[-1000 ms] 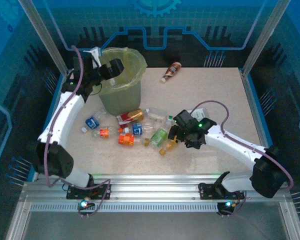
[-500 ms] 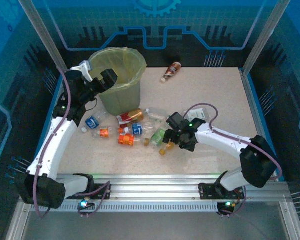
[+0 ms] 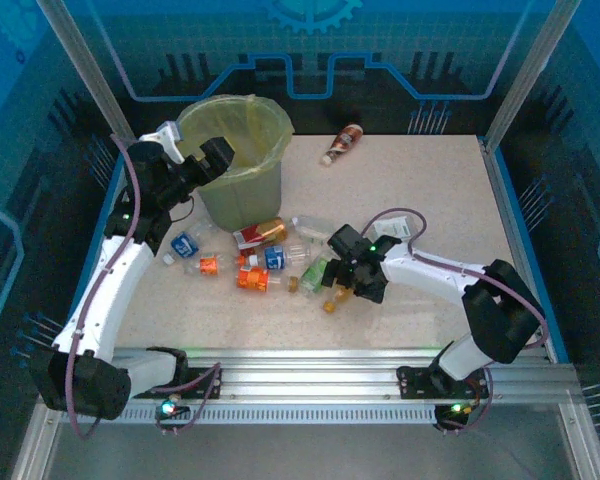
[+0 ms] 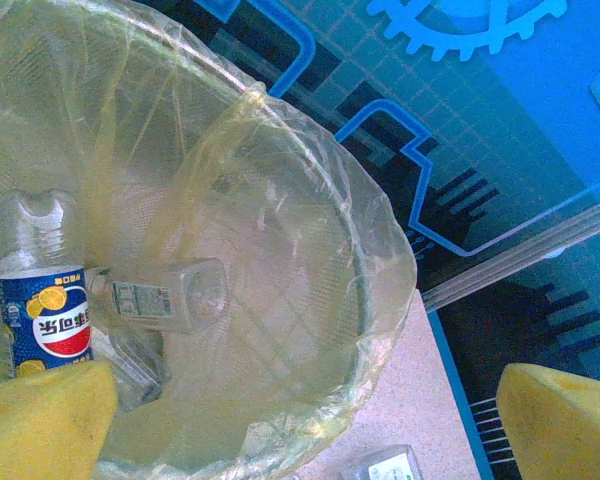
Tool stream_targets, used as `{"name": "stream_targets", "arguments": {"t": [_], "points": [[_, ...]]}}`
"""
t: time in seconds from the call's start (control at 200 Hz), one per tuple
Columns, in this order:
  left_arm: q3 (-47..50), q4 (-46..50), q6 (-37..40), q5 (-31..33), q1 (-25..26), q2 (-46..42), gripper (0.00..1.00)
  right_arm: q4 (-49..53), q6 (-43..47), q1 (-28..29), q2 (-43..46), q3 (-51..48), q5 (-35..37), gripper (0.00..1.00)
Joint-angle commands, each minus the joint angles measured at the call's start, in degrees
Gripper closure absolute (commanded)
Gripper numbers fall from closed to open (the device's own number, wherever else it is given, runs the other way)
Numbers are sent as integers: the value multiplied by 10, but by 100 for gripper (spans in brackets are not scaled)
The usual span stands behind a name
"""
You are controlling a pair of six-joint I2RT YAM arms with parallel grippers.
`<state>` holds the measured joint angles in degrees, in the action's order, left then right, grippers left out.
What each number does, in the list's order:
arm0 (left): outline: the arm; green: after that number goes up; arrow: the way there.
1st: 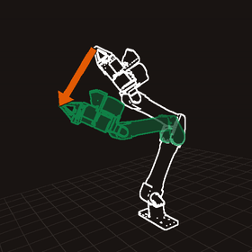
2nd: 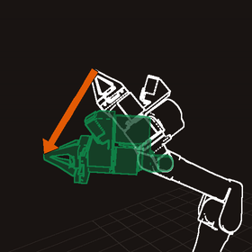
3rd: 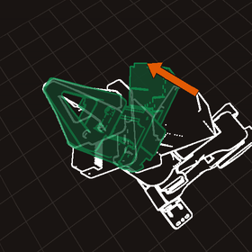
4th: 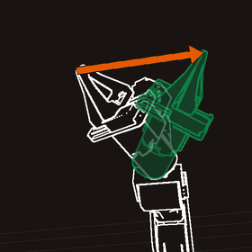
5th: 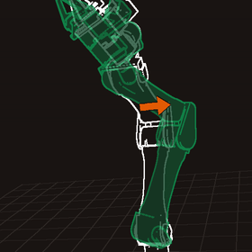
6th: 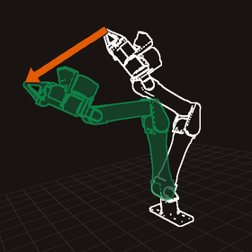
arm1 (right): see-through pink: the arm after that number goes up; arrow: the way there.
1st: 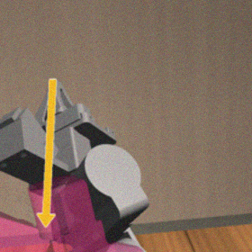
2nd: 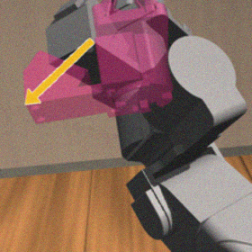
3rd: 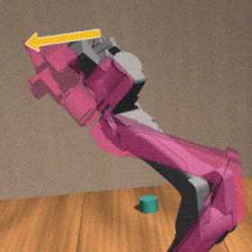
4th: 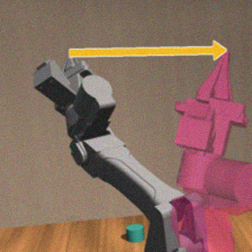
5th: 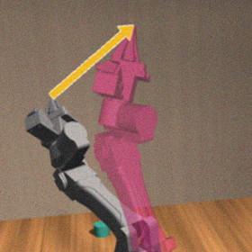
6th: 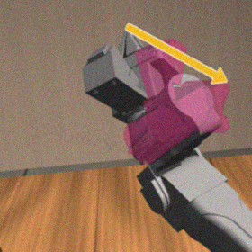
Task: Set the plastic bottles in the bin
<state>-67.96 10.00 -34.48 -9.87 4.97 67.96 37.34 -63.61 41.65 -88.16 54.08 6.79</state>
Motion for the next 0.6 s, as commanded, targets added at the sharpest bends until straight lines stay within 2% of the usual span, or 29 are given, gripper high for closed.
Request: {"name": "stream_targets", "arguments": {"t": [0.0,0.5,0.595], "points": [[5,-16,-4,1,-6,-9,1,-2,10,-10,-4,-5,-7,0],[0,-15,-5,-2,-6,-9,1,-18,49,-28,-58,-16,-9,7],[0,-14,-5,-3,-6,-10,1,-21,53,-29,-71,-17,-7,12]]}}
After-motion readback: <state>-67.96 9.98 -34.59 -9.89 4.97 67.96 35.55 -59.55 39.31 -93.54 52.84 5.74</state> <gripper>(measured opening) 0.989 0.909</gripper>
